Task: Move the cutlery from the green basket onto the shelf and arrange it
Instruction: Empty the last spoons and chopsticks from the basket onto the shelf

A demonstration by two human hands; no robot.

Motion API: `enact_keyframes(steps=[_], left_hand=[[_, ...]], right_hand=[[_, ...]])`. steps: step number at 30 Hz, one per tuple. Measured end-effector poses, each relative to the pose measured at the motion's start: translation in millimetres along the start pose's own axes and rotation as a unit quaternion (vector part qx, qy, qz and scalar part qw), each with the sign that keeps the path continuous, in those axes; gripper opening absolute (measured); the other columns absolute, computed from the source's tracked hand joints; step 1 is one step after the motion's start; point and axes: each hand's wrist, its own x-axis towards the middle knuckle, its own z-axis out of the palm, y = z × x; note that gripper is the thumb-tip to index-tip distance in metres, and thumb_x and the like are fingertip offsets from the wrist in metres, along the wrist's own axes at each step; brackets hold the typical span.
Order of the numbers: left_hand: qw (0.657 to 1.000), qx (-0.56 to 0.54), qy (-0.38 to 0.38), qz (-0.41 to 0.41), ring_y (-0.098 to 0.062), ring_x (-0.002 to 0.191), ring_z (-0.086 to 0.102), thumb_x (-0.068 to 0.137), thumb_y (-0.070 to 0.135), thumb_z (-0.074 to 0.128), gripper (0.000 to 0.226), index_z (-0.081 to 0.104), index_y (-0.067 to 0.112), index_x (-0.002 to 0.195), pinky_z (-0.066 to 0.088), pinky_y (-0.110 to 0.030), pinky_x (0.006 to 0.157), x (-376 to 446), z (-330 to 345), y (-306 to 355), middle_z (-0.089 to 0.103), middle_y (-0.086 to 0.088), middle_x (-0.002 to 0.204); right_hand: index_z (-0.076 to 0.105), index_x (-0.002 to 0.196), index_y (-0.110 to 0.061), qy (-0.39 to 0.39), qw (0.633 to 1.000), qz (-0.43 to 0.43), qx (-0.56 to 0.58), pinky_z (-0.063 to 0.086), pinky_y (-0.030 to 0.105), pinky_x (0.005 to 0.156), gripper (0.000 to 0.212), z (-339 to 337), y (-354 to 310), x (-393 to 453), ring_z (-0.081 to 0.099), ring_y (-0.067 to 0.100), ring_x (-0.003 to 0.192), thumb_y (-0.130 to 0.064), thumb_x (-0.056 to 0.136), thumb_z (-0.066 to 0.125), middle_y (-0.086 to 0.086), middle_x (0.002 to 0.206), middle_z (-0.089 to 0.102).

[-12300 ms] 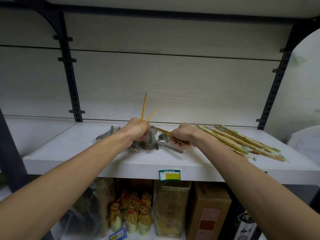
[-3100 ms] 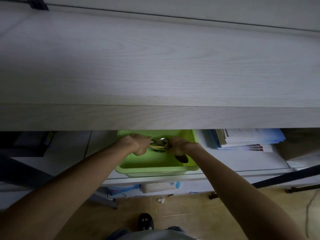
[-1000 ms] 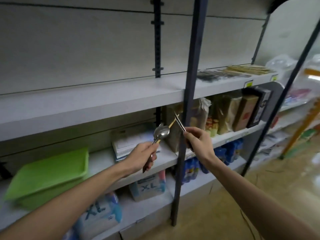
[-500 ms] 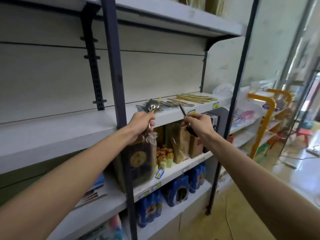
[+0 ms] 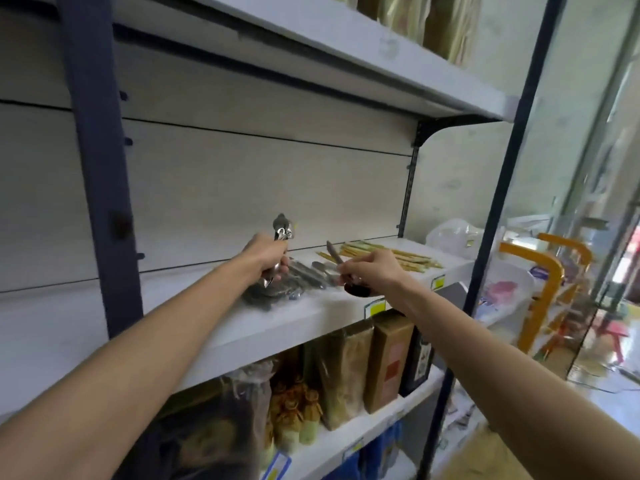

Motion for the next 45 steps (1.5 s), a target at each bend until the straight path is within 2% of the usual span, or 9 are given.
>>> enact_keyframes(steps=[7,11,16,19,22,26,30,40,45], left_hand=[[0.999,0.044,0.011,-0.004,-0.012,0.039,0.05,0.097,0.017,0.058,0.026,0.054,0.017,0.071,0.039,-0.02,0.039,60,1,-8,0.057,-0.003,0.061],[0.996,0.076,0.034,-0.003,-0.012,0.044,0.054,0.097,0.021,0.062,0.023,0.059,0.014,0.075,0.044,-0.022,0.042,77,-3,-18,0.058,0.001,0.058],[0.99,0.128,0.06,-0.006,-0.018,0.042,0.049,0.097,0.023,0.065,0.024,0.062,0.006,0.08,0.039,-0.021,0.038,87,-2,-18,0.056,-0.005,0.053],[0.989,0.128,0.07,-0.009,-0.02,0.046,0.048,0.099,0.018,0.061,0.018,0.063,0.003,0.088,0.039,-0.021,0.036,90,11,-13,0.055,-0.006,0.056],[0.991,0.107,0.076,-0.021,-0.013,0.043,0.051,0.102,0.016,0.056,0.017,0.063,0.003,0.093,0.042,-0.021,0.037,89,32,-1,0.052,-0.003,0.06],[0.998,0.031,0.047,-0.03,-0.014,0.055,0.051,0.106,0.027,0.05,0.024,0.062,0.006,0.104,0.047,-0.024,0.046,86,49,14,0.049,0.0,0.064],[0.997,0.046,0.029,-0.059,-0.013,0.056,0.053,0.107,0.03,0.048,0.03,0.062,0.005,0.11,0.048,-0.028,0.05,90,56,15,0.05,0.001,0.064],[0.995,0.051,-0.021,-0.086,-0.014,0.061,0.051,0.106,0.032,0.049,0.038,0.065,0.001,0.122,0.049,-0.029,0.053,99,75,11,0.05,0.002,0.066],[0.997,0.028,-0.023,-0.065,-0.014,0.061,0.052,0.105,0.032,0.051,0.036,0.066,0.003,0.122,0.049,-0.028,0.054,98,77,15,0.052,0.001,0.068]], right_hand=[[0.08,0.075,-0.004,-0.024,0.995,-0.021,-0.094,0.055,0.024,0.053,0.011,26,15,106,0.061,0.007,0.05,-0.014,0.078,0.083,0.003,0.062,0.073],[0.08,0.079,-0.003,-0.086,0.989,-0.025,-0.117,0.063,0.034,0.078,0.016,46,21,161,0.068,0.015,0.063,-0.019,0.078,0.085,0.007,0.074,0.077],[0.077,0.087,0.001,-0.195,0.957,-0.062,-0.204,0.047,0.023,0.05,0.026,51,25,204,0.058,0.012,0.048,-0.024,0.081,0.082,0.004,0.063,0.07],[0.074,0.099,0.001,-0.274,0.949,-0.052,-0.145,0.045,0.019,0.043,0.027,42,30,224,0.059,0.011,0.046,-0.025,0.09,0.075,0.004,0.074,0.074],[0.071,0.111,0.001,-0.296,0.951,-0.063,-0.065,0.048,0.022,0.054,0.033,35,29,245,0.063,0.013,0.059,-0.029,0.096,0.066,0.006,0.094,0.078],[0.066,0.114,-0.006,-0.325,0.94,0.012,0.104,0.044,0.018,0.045,0.04,34,30,266,0.064,0.011,0.061,-0.042,0.101,0.053,0.004,0.099,0.078],[0.063,0.103,-0.012,-0.355,0.899,0.083,0.242,0.04,0.016,0.038,0.028,32,32,283,0.059,0.008,0.049,-0.038,0.103,0.053,0.002,0.09,0.074],[0.064,0.091,-0.009,-0.394,0.849,0.166,0.308,0.046,0.015,0.041,0.024,30,49,293,0.063,0.01,0.046,-0.023,0.104,0.05,0.008,0.081,0.072],[0.063,0.093,-0.009,-0.369,0.853,0.17,0.328,0.048,0.015,0.04,0.02,27,48,292,0.063,0.009,0.044,-0.02,0.105,0.051,0.005,0.07,0.073]])
